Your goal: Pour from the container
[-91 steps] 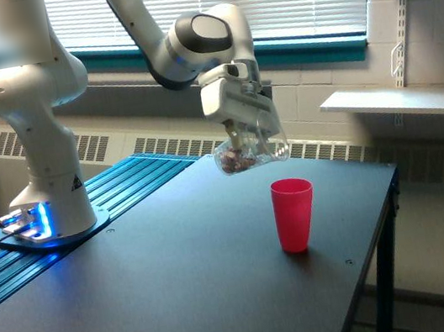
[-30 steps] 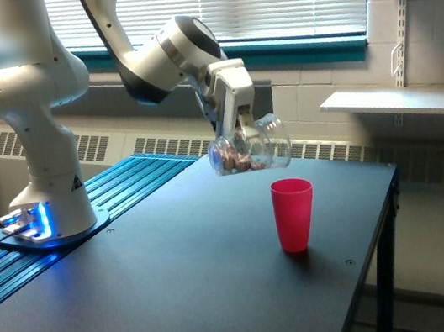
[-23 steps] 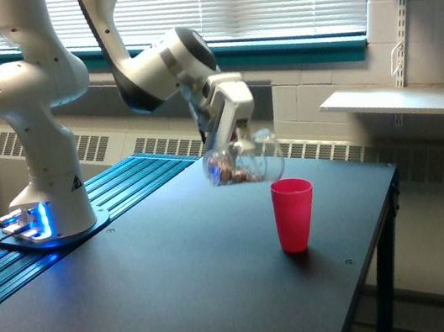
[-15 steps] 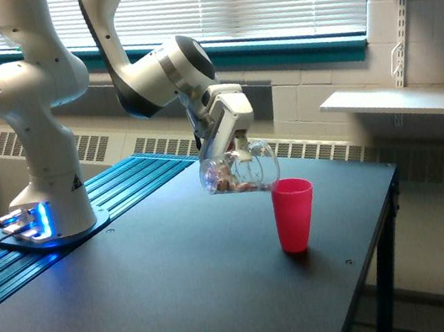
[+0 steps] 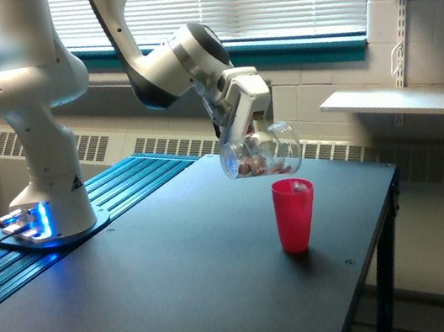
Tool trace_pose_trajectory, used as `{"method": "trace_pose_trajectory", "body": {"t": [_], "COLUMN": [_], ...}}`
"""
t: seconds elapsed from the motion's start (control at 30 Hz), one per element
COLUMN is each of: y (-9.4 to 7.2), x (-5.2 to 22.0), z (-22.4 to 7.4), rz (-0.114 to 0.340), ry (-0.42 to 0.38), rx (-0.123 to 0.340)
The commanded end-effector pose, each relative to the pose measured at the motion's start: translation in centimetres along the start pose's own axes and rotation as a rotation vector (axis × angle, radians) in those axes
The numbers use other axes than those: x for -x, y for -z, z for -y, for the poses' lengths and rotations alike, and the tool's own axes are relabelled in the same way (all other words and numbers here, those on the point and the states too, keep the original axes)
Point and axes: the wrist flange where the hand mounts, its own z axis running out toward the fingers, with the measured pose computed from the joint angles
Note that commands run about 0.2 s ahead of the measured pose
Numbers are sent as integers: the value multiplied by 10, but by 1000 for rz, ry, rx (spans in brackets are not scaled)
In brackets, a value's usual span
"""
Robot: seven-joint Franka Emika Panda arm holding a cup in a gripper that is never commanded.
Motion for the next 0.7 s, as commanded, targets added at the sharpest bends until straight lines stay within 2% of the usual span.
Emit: {"method": "trace_pose_trajectory", "body": {"t": [0.03,0.43,0.57,0.7], "y": [9,19,20,18], "x": [1,5,11,13], "z": [10,19,20,16], "rz": [2,22,28,31], "ry": [19,42,79,92], "rx": [-22,-55,-64,-55]}}
